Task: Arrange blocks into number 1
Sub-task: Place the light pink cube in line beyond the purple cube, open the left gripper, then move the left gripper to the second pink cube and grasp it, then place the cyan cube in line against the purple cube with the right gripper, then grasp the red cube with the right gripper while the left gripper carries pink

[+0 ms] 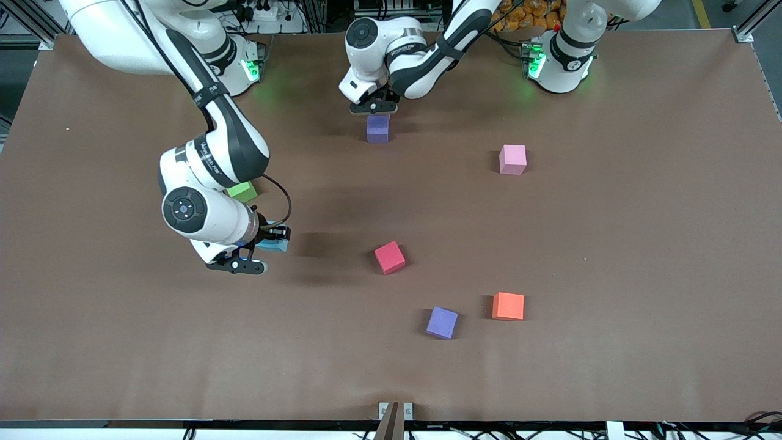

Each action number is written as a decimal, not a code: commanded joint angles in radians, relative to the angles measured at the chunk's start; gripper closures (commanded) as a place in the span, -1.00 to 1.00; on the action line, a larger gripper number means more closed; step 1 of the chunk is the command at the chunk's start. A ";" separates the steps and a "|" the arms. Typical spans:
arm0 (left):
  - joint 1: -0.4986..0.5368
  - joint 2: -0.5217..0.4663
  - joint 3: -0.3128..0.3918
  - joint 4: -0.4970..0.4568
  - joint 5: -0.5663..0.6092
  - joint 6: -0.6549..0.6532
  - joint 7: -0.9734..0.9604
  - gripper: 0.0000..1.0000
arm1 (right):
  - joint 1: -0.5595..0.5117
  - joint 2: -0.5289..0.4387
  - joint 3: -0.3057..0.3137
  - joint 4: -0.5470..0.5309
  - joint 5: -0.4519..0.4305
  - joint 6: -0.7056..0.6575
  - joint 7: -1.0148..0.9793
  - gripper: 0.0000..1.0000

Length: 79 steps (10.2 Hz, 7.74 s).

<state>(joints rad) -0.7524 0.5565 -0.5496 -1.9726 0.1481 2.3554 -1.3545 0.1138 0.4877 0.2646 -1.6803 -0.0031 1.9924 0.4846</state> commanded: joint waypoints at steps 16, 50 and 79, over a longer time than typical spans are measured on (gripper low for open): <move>0.027 -0.137 0.022 0.089 -0.041 -0.286 0.037 -1.00 | 0.064 0.042 0.057 -0.009 0.023 0.016 0.098 1.00; 0.930 -0.417 -0.205 -0.494 0.041 -0.084 0.644 -1.00 | 0.178 0.037 0.387 -0.407 -0.183 0.387 0.611 1.00; 0.885 -0.184 -0.207 -0.141 -0.009 -0.301 0.577 1.00 | 0.302 0.397 0.124 0.447 -0.279 0.247 0.209 -1.00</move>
<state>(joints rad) 0.1900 0.3128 -0.7569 -2.1607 0.1513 2.0888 -0.7097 0.3921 0.8377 0.3923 -1.2924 -0.2263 2.2180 0.7387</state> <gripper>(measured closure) 0.405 0.000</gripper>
